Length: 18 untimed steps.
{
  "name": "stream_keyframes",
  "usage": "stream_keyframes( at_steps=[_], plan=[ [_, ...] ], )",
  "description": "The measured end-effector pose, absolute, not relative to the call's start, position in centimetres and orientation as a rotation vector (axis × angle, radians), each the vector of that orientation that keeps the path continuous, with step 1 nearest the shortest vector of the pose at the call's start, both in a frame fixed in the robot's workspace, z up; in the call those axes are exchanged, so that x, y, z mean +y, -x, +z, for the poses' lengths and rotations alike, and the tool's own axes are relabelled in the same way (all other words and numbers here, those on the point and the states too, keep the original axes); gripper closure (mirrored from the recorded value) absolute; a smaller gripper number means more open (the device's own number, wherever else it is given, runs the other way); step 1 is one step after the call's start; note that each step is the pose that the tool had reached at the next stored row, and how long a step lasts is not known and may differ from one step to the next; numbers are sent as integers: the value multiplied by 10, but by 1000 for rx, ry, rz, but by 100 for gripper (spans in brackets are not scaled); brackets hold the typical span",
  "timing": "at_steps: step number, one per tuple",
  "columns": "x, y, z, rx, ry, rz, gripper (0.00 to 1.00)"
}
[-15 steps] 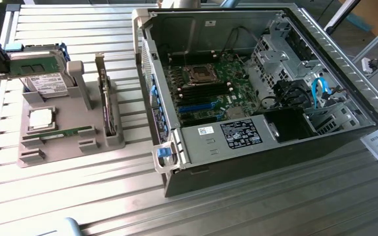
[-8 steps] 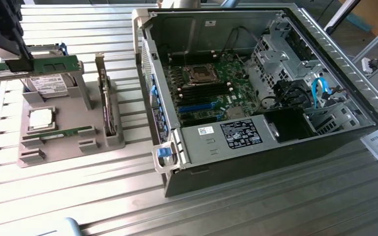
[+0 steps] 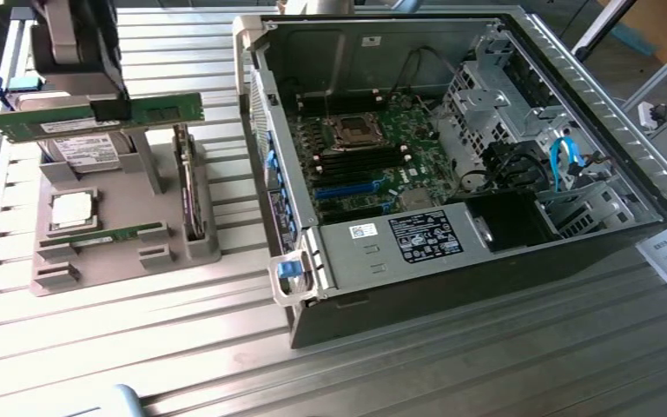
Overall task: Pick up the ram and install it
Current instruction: 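Pick up the ram and move it above insertion slot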
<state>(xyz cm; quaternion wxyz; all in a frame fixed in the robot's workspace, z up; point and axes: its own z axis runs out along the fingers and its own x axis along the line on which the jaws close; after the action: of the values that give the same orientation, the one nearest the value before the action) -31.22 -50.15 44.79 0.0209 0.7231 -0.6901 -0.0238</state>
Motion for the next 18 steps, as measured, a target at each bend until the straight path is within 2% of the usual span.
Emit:
stream_keyframes(
  at_steps=[18],
  plan=[
    [-501,249,448,-2139,-2241,-74,87]
  ],
)
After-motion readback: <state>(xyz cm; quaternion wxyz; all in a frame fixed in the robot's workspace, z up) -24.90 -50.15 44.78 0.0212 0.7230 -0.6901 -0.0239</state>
